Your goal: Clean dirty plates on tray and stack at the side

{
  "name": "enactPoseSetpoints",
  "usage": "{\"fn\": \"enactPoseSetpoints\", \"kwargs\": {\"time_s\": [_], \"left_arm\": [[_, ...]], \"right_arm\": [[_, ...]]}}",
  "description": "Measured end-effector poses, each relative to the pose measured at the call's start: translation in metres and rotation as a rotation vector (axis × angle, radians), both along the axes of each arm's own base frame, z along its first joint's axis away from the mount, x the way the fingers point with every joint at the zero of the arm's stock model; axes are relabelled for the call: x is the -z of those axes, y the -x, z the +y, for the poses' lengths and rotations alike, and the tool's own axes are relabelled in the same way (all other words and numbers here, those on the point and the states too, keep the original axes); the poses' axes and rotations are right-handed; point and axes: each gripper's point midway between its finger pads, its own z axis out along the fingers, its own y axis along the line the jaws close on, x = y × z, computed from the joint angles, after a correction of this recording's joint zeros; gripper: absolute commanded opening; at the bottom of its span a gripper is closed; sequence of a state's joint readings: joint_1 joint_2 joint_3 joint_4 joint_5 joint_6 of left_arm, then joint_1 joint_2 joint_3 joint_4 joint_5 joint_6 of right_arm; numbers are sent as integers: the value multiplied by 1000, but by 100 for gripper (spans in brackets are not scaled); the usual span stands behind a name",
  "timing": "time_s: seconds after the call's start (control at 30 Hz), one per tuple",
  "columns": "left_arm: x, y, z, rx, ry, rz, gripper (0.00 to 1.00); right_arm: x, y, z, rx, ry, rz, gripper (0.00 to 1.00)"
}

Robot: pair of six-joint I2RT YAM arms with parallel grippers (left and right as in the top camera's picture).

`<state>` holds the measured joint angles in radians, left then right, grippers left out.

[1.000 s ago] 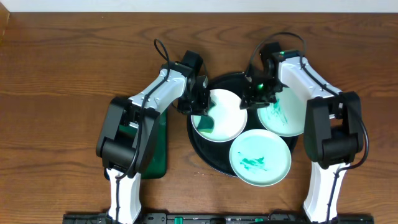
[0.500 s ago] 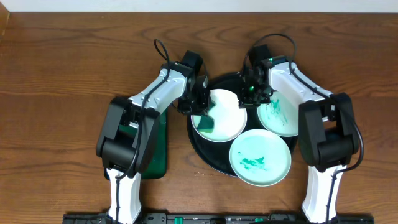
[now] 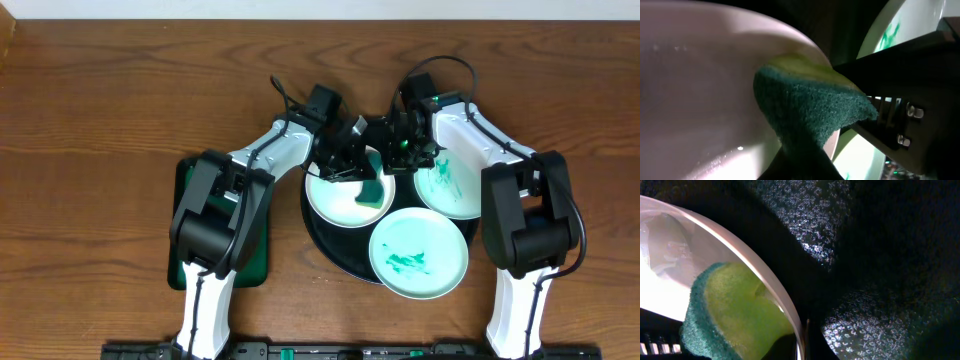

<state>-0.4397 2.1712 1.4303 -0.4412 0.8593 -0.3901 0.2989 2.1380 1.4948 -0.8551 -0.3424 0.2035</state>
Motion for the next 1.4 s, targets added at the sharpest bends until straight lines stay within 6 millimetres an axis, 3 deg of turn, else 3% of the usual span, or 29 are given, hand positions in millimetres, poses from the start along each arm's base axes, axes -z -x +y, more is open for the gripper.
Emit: {"fn": "enactPoseSetpoints", "kwargs": {"time_s": [0.13,0.53,0.97,1.13,1.4], "left_arm": [[7,3,12,-47,-56,68,7],[18,8,88,-181,-374,162,7],[13,0,124,-191,-657,76,7],[8,-9,127,-175,-736,3,7],[-15,-27,108,-163,-728,-90,7]], "right_arm": [[0,0,0,1,0,1,1],[-1,11,16,-15,-42,33,1],[-1,13,15,-11,-42,43,1],[-1,15,14,-8,-42,53,1],[0,16,13,2,-46,65,1]]}}
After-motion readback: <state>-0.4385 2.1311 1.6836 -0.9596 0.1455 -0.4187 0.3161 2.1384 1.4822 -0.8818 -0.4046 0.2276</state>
